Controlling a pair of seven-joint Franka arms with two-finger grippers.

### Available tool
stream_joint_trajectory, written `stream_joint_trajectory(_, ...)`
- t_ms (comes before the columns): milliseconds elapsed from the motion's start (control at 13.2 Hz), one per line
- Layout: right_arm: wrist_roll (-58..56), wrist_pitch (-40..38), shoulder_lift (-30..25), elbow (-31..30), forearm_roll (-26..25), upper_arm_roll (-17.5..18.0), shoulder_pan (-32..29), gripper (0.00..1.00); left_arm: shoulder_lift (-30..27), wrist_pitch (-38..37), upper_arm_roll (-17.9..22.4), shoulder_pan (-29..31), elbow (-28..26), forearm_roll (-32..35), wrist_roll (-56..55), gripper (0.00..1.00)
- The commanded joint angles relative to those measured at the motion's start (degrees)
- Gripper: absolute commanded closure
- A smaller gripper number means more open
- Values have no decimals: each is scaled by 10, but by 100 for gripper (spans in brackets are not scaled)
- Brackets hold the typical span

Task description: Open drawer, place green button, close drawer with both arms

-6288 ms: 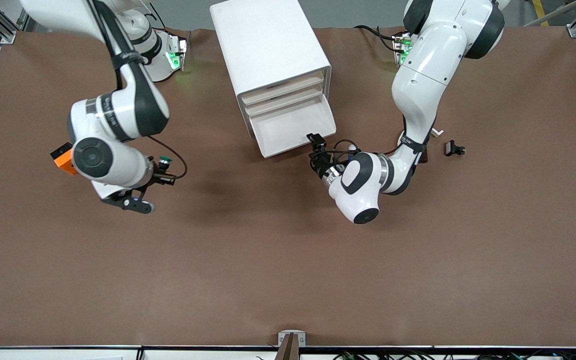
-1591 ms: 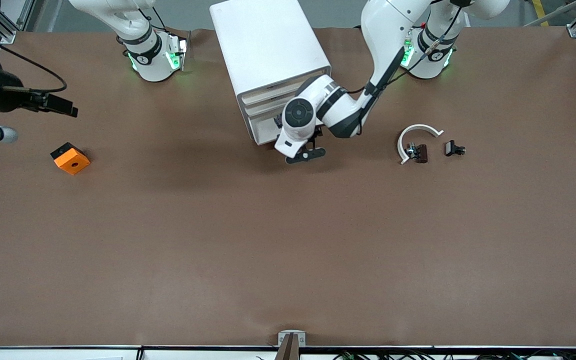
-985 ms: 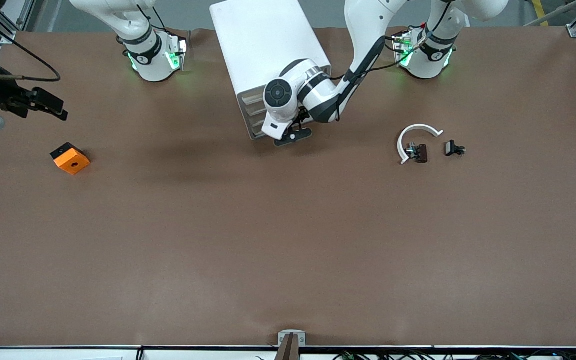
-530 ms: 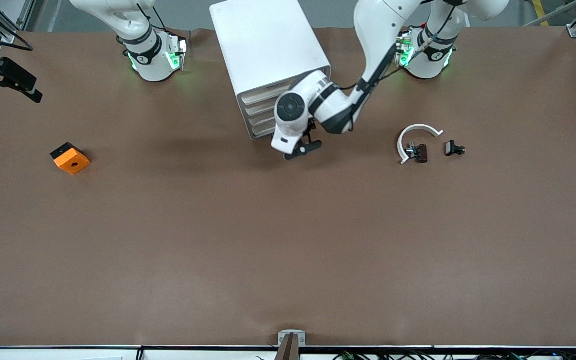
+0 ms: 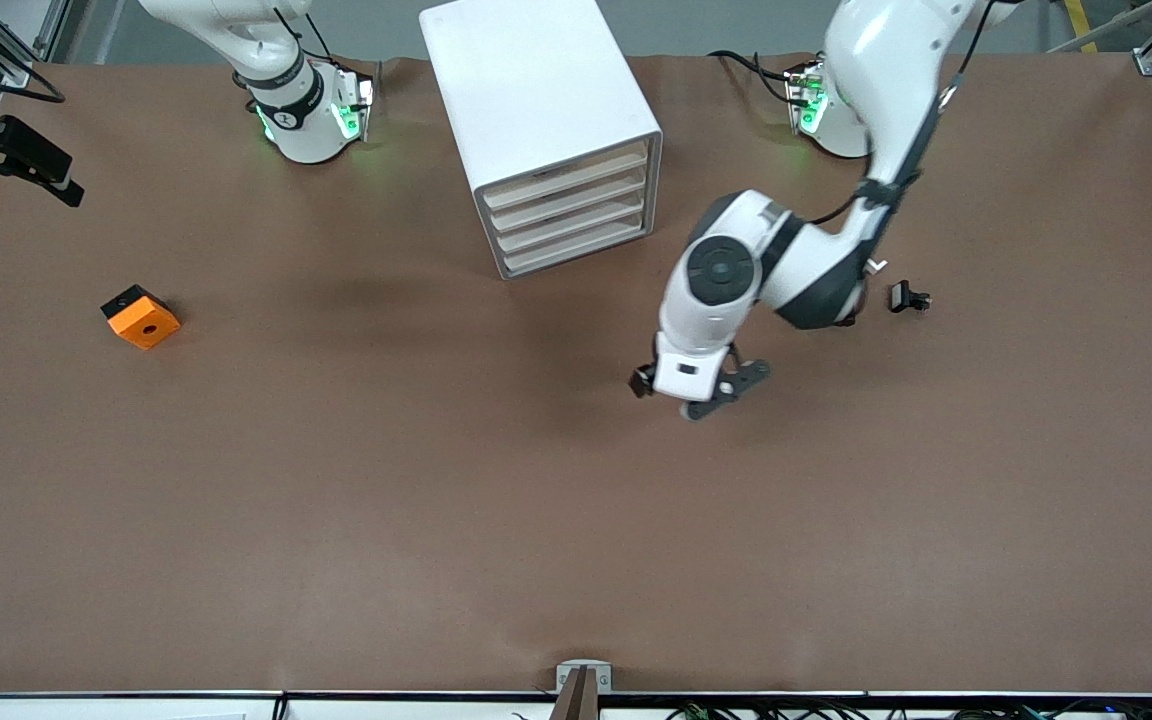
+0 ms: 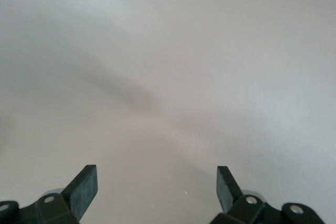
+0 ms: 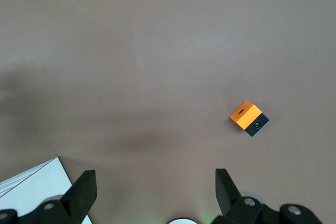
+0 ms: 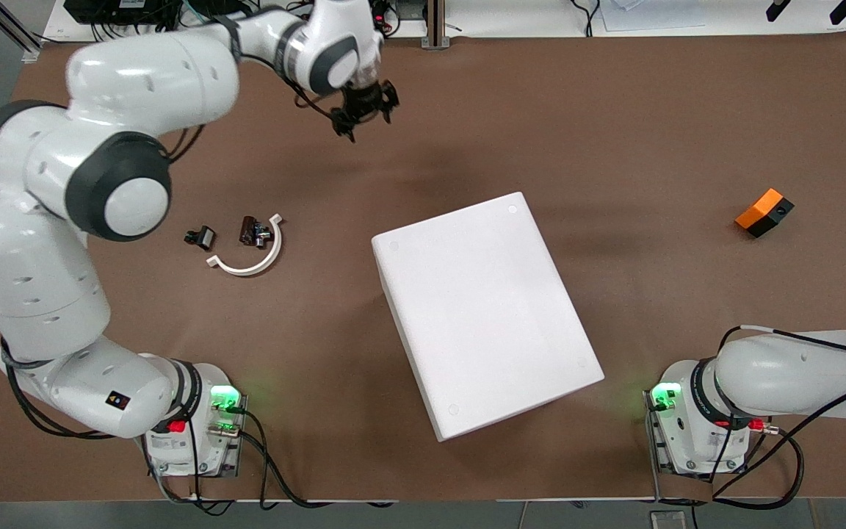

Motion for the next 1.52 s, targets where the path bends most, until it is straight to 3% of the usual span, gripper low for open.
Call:
stream_joint_trajectory(0, -7, -2, 2, 6, -8, 5, -6, 0, -73, -95, -7, 59, 19, 12, 48, 0)
stream_joint_trajectory(303, -7, -3, 2, 6, -9, 4, -8, 0, -81, -242, -6, 130, 143, 12, 187, 0)
stream_joint_trajectory(833, -7, -1, 2, 7, -9, 4, -9, 0, -177, -345, -6, 227, 144, 3, 411, 0)
stream_joint_trajectory(1061, -7, -2, 3, 7, -9, 4, -8, 0, -213, -367, -9, 271, 133, -25, 493, 0)
stream_joint_trajectory(1439, -7, -1, 6, 7, -10, 4, -8, 0, -351, -321, -5, 279, -28, -46, 538, 0)
